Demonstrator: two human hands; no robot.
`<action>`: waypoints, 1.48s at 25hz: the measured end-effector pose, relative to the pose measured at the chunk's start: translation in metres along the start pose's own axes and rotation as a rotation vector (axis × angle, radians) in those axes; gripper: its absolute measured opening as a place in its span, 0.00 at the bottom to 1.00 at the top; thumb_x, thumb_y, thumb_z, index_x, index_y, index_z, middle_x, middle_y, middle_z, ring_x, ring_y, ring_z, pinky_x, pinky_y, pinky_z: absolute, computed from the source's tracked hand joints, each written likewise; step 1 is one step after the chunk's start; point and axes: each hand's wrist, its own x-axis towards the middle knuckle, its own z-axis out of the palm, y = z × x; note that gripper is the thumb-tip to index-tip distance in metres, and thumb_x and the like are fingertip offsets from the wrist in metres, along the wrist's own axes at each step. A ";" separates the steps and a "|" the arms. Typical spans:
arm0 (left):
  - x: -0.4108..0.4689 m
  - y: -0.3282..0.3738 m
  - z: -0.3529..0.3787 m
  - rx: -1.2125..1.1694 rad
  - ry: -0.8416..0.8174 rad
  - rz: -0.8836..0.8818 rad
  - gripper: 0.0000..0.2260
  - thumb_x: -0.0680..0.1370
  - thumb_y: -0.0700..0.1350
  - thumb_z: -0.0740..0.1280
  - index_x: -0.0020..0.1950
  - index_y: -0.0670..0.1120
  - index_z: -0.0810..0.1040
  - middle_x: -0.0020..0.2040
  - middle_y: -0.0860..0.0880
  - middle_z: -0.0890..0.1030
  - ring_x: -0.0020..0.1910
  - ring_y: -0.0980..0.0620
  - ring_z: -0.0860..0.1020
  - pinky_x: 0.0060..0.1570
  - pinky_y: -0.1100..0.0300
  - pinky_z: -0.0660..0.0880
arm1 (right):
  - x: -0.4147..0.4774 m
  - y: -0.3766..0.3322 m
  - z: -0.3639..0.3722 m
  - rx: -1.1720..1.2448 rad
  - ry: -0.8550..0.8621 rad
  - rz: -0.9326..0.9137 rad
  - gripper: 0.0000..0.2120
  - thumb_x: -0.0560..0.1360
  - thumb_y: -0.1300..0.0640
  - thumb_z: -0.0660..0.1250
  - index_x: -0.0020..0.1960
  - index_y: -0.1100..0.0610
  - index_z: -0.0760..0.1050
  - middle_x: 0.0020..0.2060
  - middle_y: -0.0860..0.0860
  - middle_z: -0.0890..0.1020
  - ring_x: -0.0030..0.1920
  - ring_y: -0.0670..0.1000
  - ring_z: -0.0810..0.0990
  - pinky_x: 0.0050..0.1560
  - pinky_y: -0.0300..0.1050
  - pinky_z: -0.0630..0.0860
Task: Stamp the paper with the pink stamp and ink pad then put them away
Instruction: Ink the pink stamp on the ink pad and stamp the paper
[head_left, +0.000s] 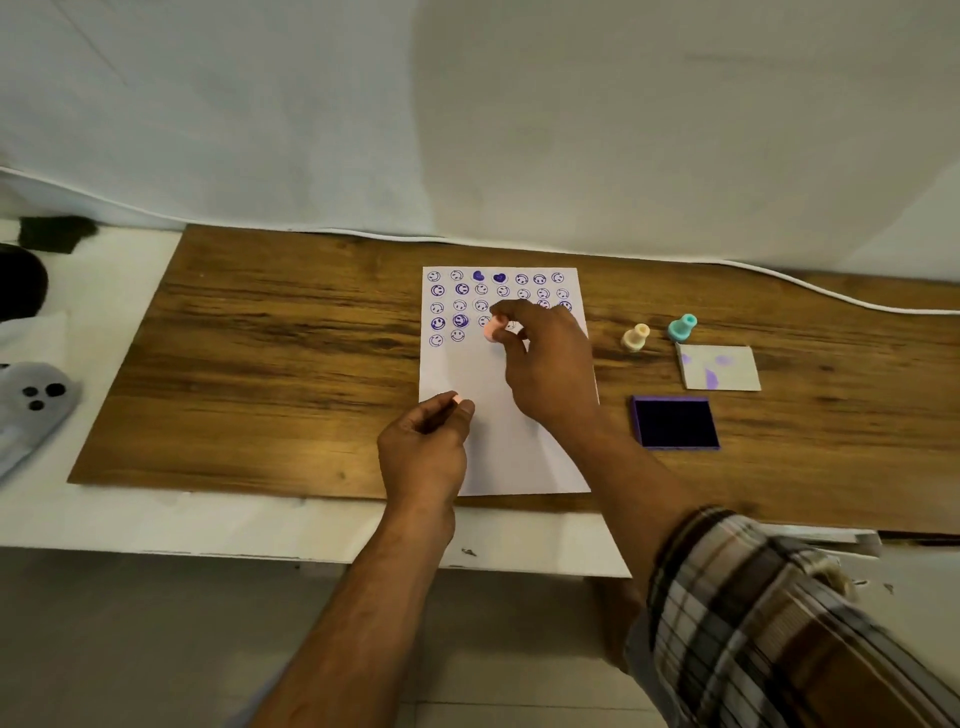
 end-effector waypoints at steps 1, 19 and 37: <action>0.001 0.001 -0.001 -0.007 0.004 -0.022 0.07 0.76 0.42 0.77 0.46 0.54 0.85 0.50 0.55 0.86 0.50 0.57 0.82 0.42 0.67 0.75 | 0.004 -0.001 0.005 -0.047 -0.003 -0.039 0.16 0.78 0.63 0.71 0.64 0.52 0.83 0.54 0.52 0.87 0.52 0.56 0.80 0.48 0.49 0.78; 0.000 -0.003 0.001 -0.002 0.032 -0.045 0.05 0.76 0.43 0.77 0.49 0.52 0.86 0.48 0.55 0.85 0.49 0.57 0.81 0.41 0.66 0.74 | 0.020 0.002 0.018 -0.360 -0.110 -0.222 0.16 0.78 0.62 0.68 0.66 0.55 0.82 0.44 0.64 0.78 0.41 0.67 0.79 0.41 0.49 0.72; 0.003 -0.005 0.005 -0.004 0.058 -0.027 0.05 0.75 0.43 0.78 0.47 0.52 0.86 0.43 0.59 0.85 0.46 0.60 0.82 0.41 0.68 0.74 | 0.006 -0.016 0.025 -0.388 -0.032 -0.210 0.10 0.69 0.70 0.76 0.51 0.66 0.84 0.33 0.66 0.81 0.35 0.68 0.81 0.33 0.50 0.76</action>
